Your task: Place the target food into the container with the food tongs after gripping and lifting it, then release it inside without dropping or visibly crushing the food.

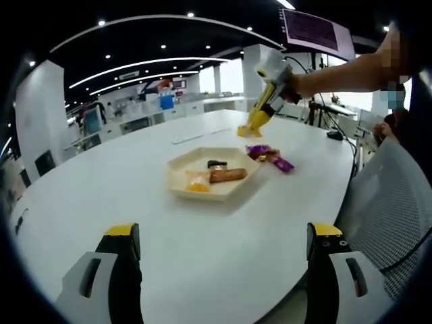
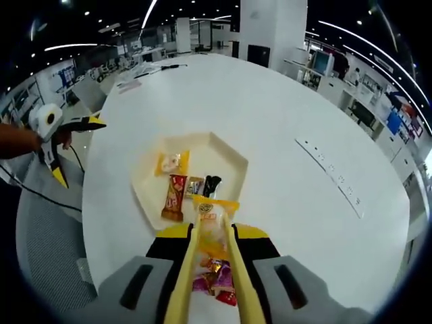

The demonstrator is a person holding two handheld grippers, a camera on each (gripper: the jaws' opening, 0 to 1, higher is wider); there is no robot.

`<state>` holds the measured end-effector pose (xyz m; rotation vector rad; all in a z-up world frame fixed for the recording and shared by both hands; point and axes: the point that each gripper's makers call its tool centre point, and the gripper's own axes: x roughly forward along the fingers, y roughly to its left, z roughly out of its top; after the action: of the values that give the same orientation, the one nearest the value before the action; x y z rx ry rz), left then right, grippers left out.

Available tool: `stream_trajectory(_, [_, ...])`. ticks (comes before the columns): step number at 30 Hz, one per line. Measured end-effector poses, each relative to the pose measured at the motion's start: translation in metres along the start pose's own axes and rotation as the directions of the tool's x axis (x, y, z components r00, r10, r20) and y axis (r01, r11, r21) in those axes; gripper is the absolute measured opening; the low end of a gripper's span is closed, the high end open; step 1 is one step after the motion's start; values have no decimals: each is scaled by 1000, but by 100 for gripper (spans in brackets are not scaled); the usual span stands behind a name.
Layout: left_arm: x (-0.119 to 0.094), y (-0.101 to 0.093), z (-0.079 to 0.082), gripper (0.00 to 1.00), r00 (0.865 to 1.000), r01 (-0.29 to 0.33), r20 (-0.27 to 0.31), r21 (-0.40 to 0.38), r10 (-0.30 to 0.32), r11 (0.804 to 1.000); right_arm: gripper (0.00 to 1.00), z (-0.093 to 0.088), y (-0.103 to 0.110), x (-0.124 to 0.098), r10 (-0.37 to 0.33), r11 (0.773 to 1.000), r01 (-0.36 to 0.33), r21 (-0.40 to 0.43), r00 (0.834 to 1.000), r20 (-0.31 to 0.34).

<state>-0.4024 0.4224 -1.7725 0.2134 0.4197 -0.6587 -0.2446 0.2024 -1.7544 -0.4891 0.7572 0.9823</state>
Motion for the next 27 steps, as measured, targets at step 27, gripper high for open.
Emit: stream_trajectory(27, [-3, 8, 4, 100, 999, -34, 25, -20, 35, 999, 21, 60, 4, 34, 37, 997, -37, -71, 999, -4])
